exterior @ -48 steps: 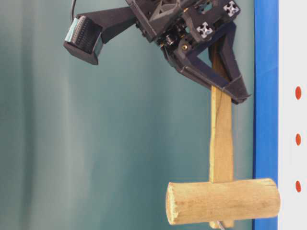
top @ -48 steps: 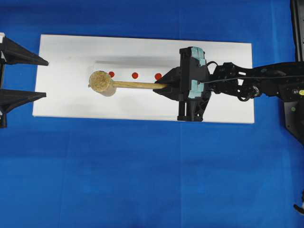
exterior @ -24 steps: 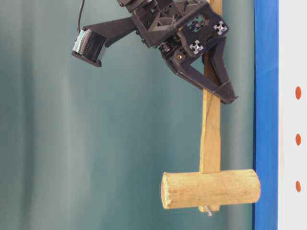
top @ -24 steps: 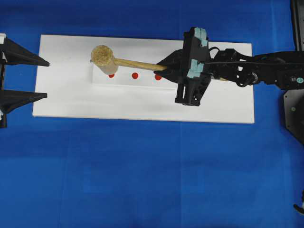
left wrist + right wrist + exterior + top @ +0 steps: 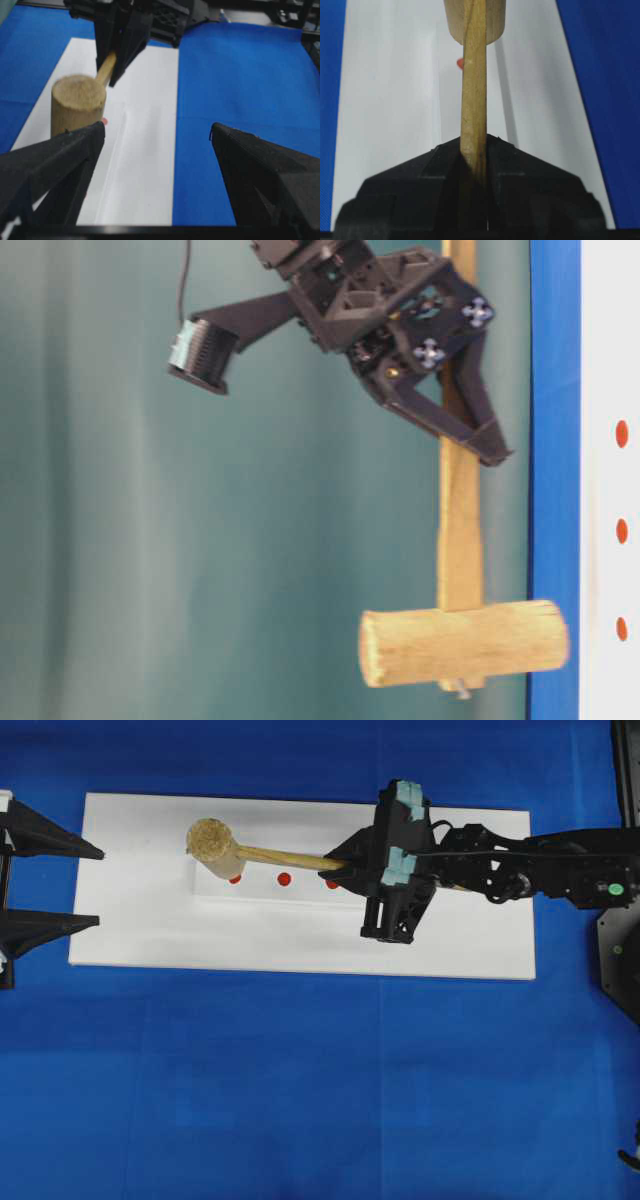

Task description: Hit the mark with a hammer.

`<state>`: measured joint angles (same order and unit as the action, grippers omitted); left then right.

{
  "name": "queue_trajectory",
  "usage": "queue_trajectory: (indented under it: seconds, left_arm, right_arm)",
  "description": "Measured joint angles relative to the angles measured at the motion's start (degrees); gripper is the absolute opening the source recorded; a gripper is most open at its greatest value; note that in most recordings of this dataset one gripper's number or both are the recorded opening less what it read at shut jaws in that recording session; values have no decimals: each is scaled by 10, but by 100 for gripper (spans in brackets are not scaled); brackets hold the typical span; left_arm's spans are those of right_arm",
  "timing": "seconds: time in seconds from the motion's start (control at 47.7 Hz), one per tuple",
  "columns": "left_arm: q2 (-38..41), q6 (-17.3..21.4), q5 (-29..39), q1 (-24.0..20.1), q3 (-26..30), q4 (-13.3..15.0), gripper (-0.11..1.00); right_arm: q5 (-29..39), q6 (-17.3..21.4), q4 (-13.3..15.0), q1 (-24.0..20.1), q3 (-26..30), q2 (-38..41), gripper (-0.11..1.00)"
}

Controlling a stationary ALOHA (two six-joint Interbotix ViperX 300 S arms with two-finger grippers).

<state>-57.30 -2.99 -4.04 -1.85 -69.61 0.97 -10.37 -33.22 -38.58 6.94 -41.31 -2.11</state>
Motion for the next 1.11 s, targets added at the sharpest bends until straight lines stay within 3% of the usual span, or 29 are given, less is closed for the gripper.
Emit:
queue_trajectory:
  seconds: [0.189, 0.398, 0.628, 0.859, 1.11]
  left_arm:
    - [-1, -1, 0, -1, 0, 0, 83]
    - [-3, -1, 0, 0, 0, 1, 83]
    - [-3, -1, 0, -1, 0, 1, 83]
    - [-4, 0, 0, -1, 0, 1, 83]
    - [-4, -1, 0, -1, 1, 0, 83]
  right_arm:
    - [0, 4, -25, 0, 0, 61, 1]
    - [2, -1, -29, 2, 0, 62, 1]
    - [4, -4, -29, 1, -9, 4, 1]
    - [-1, -3, -29, -2, -71, -91, 1]
    - [-6, 0, -33, -2, -103, -121, 1]
